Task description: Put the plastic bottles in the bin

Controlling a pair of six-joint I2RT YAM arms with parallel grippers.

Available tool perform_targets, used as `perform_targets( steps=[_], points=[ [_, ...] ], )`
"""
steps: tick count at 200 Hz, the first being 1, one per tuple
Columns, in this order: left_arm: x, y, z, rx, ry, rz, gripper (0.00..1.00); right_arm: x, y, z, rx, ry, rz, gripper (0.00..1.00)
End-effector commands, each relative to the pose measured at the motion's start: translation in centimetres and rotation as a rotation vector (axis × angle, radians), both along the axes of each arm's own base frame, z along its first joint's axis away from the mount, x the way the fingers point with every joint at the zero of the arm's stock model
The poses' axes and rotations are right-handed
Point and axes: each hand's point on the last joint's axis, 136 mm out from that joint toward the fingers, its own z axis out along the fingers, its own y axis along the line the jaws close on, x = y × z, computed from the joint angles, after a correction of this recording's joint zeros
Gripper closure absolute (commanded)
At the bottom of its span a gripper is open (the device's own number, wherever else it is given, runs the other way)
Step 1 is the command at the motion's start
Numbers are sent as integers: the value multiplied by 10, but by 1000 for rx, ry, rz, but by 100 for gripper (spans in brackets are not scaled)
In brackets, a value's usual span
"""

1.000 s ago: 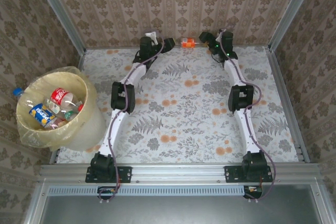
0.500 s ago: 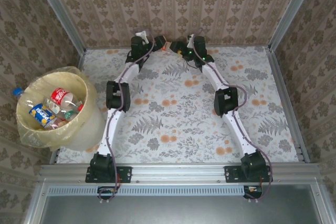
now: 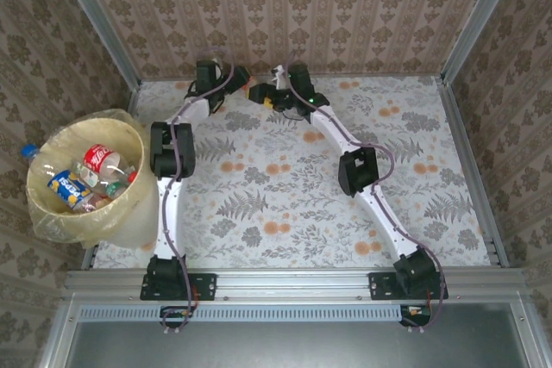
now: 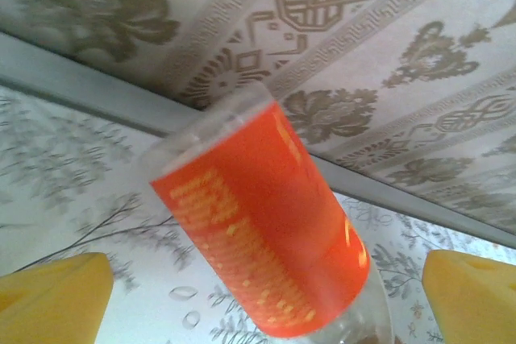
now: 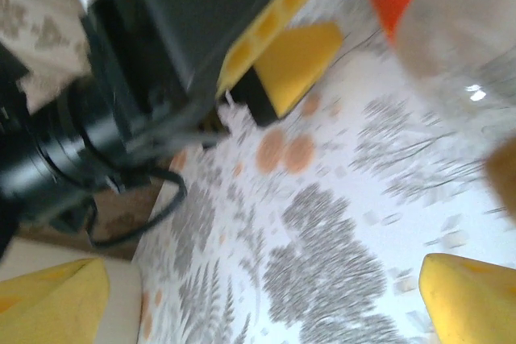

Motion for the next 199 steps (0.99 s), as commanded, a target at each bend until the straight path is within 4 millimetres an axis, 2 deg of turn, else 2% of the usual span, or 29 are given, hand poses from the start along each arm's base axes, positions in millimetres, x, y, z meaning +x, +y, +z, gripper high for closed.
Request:
perform_targets(
  steps=[1,23,50,66,91,115,132,144,169,199],
  points=[
    [-25,17,-2,134,135,72,0,-18,2,69,24,-108,81,0],
    [-40,20,-14,186,213,118,0,-7,-16,84,-15,-147,17,0],
    [-42,10,-18,254,251,158,0,6,-33,73,-69,-120,-67,1],
    [-49,8,-26,327,309,198,0,7,-36,72,-58,-100,-82,2],
    [-69,21,-51,428,406,291,0,7,-42,77,-56,-85,-90,2],
    [-79,24,-70,477,439,269,0,3,-48,84,-86,-89,-87,3],
    [-84,27,-81,517,473,235,3,1,-56,92,-121,-105,-97,3],
    [-84,28,-86,494,487,200,11,-2,-64,96,-171,-118,-103,3],
    [-80,30,-85,476,478,138,31,-16,-94,107,-326,-142,-111,3],
    [-76,20,-63,456,387,65,39,-43,-156,126,-537,-82,-157,2]
  ],
)
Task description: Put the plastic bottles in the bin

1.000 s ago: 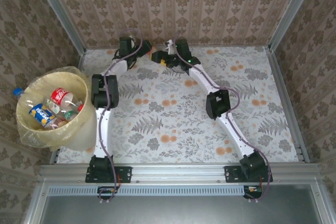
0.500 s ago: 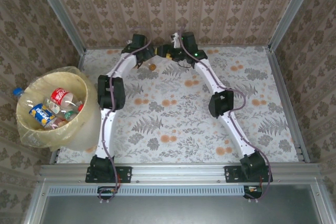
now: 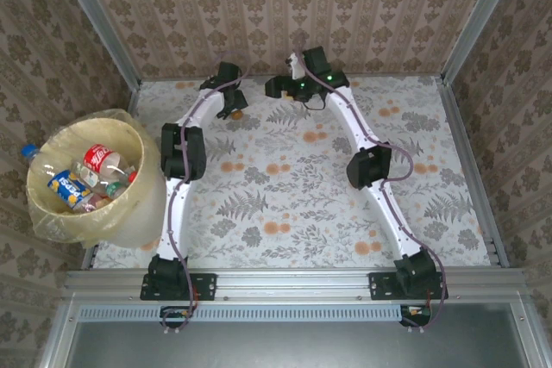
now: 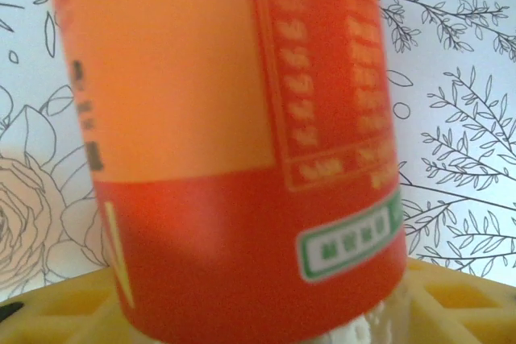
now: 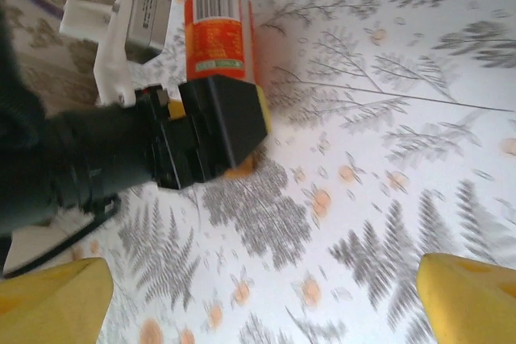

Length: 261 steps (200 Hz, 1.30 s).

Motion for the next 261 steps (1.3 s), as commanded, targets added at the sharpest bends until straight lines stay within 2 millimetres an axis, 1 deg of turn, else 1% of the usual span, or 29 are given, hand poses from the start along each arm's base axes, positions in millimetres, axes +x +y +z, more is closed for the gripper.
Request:
perform_targets(
  steps=[1,17,34,36,39,41,43,45,47,49,51,57,60,73,76,85,91,93,104,120,125,127,131,143,170,200,224,240,261],
  points=[
    [-7,-1,-2,-10,4,-93,39,-29,-65,79,-179,-72,-49,2],
    [-8,-7,14,-30,-44,-139,42,-50,-87,85,-300,-39,-58,2],
    [-14,-10,29,-36,-64,-176,45,-73,-98,90,-357,-32,-44,2],
    [-15,-11,30,-37,-65,-180,45,-76,-99,93,-357,-41,-46,2],
    [-16,-10,34,-39,-68,-184,46,-81,-100,91,-362,-37,-43,2],
    [-18,-11,35,-40,-69,-189,46,-84,-102,95,-360,-50,-45,2],
    [-18,-11,38,-42,-73,-192,46,-87,-103,94,-362,-51,-45,2],
    [-20,-12,39,-44,-73,-195,46,-90,-104,99,-359,-66,-48,1],
    [-21,-12,41,-44,-74,-198,47,-93,-105,97,-361,-66,-48,1],
    [-22,-12,42,-44,-75,-201,47,-96,-106,102,-358,-81,-53,1],
    [-24,-12,44,-46,-79,-202,47,-99,-108,100,-361,-83,-56,1],
    [-28,-12,48,-46,-83,-213,47,-110,-112,107,-359,-114,-73,1],
    [-30,-11,53,-45,-91,-215,48,-114,-115,105,-360,-117,-80,1],
    [-41,-12,68,-42,-111,-232,48,-136,-127,115,-349,-172,-135,0],
    [-44,-12,72,-41,-113,-235,48,-140,-131,111,-348,-174,-149,0],
    [-53,-12,84,-34,-126,-247,48,-152,-140,115,-324,-204,-202,0],
    [-61,-14,93,-27,-131,-256,48,-159,-143,109,-308,-208,-227,0],
    [-62,-14,97,-26,-138,-258,48,-159,-144,113,-296,-230,-240,0],
    [-77,-16,111,-11,-147,-269,48,-167,-149,112,-250,-270,-293,0],
    [-100,-21,142,28,-180,-292,48,-173,-158,111,-187,-329,-376,0],
    [-108,-21,150,45,-188,-293,48,-172,-160,105,-174,-334,-399,0],
    [-111,-21,153,51,-190,-294,48,-175,-161,113,-157,-360,-410,0],
    [-117,-21,160,59,-199,-294,48,-176,-163,117,-135,-382,-431,0],
    [-135,-16,182,88,-224,-279,48,-175,-166,119,-82,-421,-472,0],
    [-176,7,232,143,-281,-223,48,-168,-164,126,-22,-466,-484,0],
    [-218,48,285,238,-347,-132,47,-161,-154,128,4,-471,-444,0],
    [-250,93,312,383,-347,-20,47,-160,-150,131,22,-480,-429,0],
    [-271,125,326,472,-328,70,47,-161,-148,132,27,-481,-416,0],
    [-297,159,340,542,-331,179,47,-162,-146,133,28,-480,-398,0]
  ],
)
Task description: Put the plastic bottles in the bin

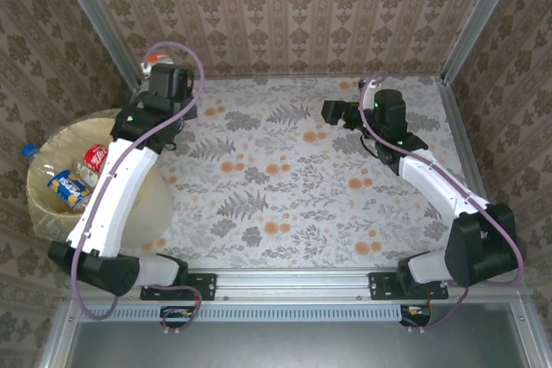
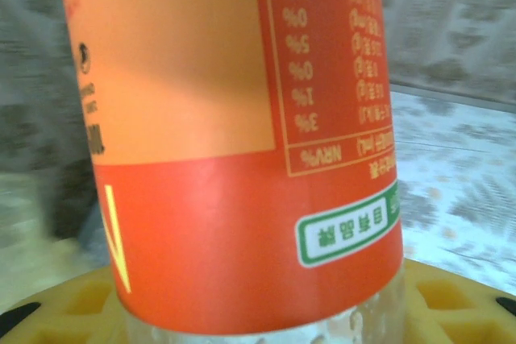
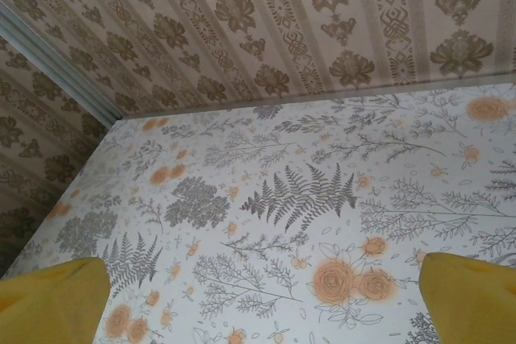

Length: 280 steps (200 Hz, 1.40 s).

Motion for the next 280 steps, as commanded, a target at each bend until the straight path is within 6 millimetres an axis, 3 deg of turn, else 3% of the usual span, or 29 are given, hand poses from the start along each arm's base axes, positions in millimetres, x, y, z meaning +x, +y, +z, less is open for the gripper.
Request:
perform_targets(
  steps=[1,42,60,73,78,108,127,167,171,192,235,255,280],
  points=[
    [-40,58,14,156,23,201,47,5,7,22,34,-55,33,0],
    [-71,108,11,189,39,371,47,3,9,24,35,-47,49,0],
    [-79,120,3,158,47,404,47,3,9,26,38,-48,50,0],
    [-78,120,-8,112,54,393,47,4,9,28,42,-49,49,0],
    [-77,120,-13,98,60,390,47,8,11,18,41,-24,51,0],
    [-75,122,-31,43,99,391,39,12,16,21,65,-22,62,0],
    [-83,125,-23,45,95,407,21,13,18,21,69,-18,66,0],
    [-93,115,4,-27,-1,346,4,13,17,19,65,-12,59,0],
    [-92,113,7,-34,-12,331,0,13,17,18,64,-10,59,0],
    [-80,104,27,-60,-74,267,0,13,17,19,64,-11,54,0],
    [-24,81,49,-161,-127,92,0,11,12,12,60,-2,30,0],
    [-10,94,32,-202,-76,144,0,10,10,9,52,-1,21,0],
    [-17,110,-6,-270,-7,230,0,9,10,5,41,4,23,0]
  ],
)
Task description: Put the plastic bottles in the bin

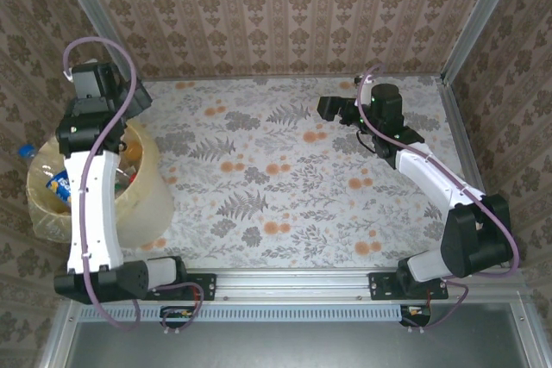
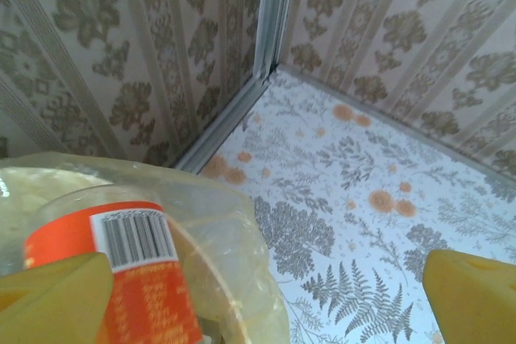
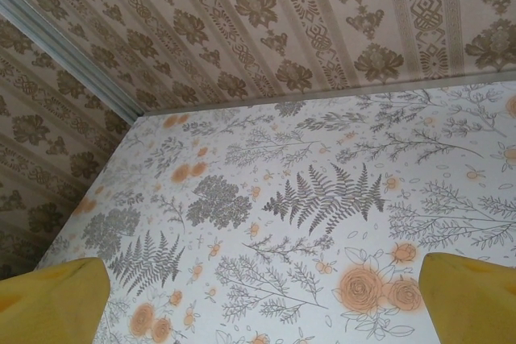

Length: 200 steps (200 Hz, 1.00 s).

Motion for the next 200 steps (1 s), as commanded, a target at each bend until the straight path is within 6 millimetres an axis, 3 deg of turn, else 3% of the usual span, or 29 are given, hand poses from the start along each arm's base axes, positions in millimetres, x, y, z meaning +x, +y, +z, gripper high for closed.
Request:
perform_targets(
  steps=[1,28,70,103,125,142,158,175,200],
  points=[
    [-7,3,-27,-92,41,18,0,-1,-3,4,1,-17,-19,0],
    [-27,9,-57,-130,97,47,0,2,0,3,-5,-13,-7,0],
    [-45,20,-83,-172,149,78,0,9,7,6,29,-8,10,0],
    [-39,11,-55,-170,87,0,0,9,9,7,29,-7,10,0],
    [-40,-4,-23,-159,24,-71,0,7,7,9,23,-9,-1,0],
    [-54,-9,6,-129,-53,-83,0,7,5,10,20,-13,-10,0],
    [-75,5,24,-63,-93,0,0,7,5,10,19,-10,-8,0],
    [-93,33,17,6,-46,141,0,8,6,9,20,-6,-6,0],
    [-80,46,-21,-130,4,151,0,9,10,8,22,1,6,0]
  ],
)
